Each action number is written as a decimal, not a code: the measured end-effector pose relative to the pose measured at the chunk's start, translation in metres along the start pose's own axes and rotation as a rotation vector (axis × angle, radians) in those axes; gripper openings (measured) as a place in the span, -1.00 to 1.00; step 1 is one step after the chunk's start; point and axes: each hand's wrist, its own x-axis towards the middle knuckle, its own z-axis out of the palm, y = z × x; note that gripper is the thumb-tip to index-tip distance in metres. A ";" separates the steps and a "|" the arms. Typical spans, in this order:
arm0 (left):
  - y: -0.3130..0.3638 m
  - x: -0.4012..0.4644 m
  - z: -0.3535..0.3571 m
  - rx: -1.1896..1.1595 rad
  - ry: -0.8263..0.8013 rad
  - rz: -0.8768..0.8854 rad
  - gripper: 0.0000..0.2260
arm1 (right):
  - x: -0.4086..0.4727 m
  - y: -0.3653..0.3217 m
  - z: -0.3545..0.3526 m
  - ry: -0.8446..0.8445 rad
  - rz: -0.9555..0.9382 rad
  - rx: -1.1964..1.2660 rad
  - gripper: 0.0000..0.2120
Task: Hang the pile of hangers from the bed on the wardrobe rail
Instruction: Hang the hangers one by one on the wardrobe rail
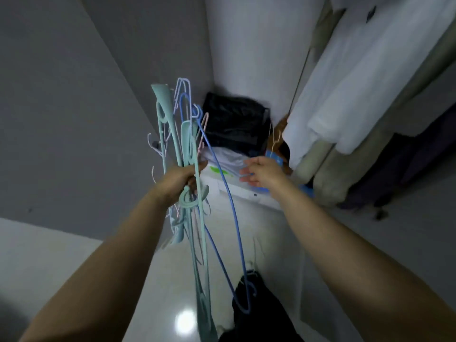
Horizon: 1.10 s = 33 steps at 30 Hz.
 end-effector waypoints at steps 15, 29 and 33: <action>-0.289 0.049 -0.008 0.461 0.141 -0.241 -0.66 | 0.093 0.419 0.003 0.117 0.294 -0.300 -0.88; -0.518 0.166 -0.025 0.620 0.113 -0.291 -0.69 | 0.245 0.673 0.039 -0.430 0.388 -0.947 -0.57; -0.547 0.175 -0.038 0.657 0.108 -0.308 -0.68 | 0.255 0.709 0.062 -0.599 0.409 -1.144 -0.48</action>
